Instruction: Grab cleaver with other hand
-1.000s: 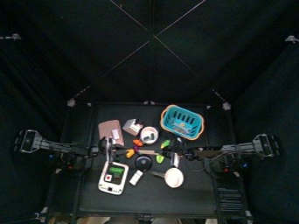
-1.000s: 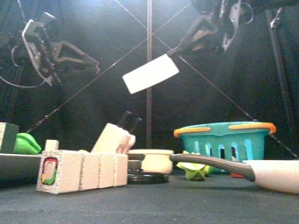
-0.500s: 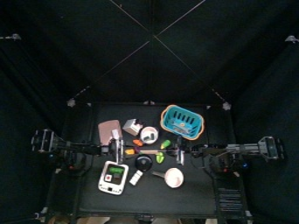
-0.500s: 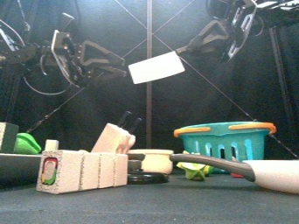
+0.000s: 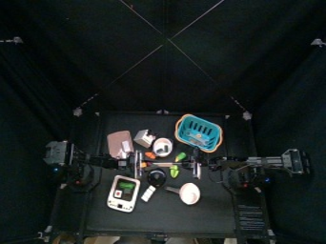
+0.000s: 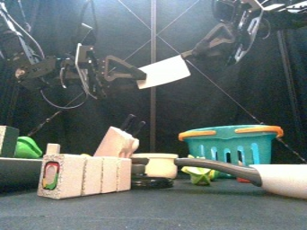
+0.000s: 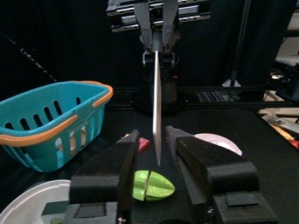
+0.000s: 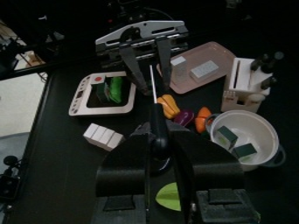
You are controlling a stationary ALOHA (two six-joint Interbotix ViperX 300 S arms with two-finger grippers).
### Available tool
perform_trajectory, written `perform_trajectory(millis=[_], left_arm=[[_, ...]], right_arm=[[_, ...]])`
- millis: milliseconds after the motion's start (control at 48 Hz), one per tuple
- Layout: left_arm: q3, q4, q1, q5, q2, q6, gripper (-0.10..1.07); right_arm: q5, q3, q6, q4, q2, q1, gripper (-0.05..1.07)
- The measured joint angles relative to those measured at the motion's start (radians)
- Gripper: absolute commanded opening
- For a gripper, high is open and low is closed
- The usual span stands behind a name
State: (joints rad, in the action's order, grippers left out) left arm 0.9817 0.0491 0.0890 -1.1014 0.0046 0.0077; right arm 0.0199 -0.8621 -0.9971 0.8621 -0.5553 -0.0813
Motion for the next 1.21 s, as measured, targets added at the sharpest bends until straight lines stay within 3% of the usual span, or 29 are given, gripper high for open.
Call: perform_trajectory(millis=[188,333,1208], left_arm=[[-0.003,0.011,-0.002,0.000,0.000,0.000,0.37],[-0.003,0.011,-0.002,0.000,0.000,0.000,0.28],[-0.002,0.009,-0.002,0.000,0.000,0.000,0.27]], right_arm=[[0.000,-0.011,0.003,0.003,-0.003,-0.003,0.43],[0.000,-0.018,0.003,0.003,-0.005,-0.006,0.43],[0.006,-0.029,0.003,0.002,-0.006,-0.008,0.54]])
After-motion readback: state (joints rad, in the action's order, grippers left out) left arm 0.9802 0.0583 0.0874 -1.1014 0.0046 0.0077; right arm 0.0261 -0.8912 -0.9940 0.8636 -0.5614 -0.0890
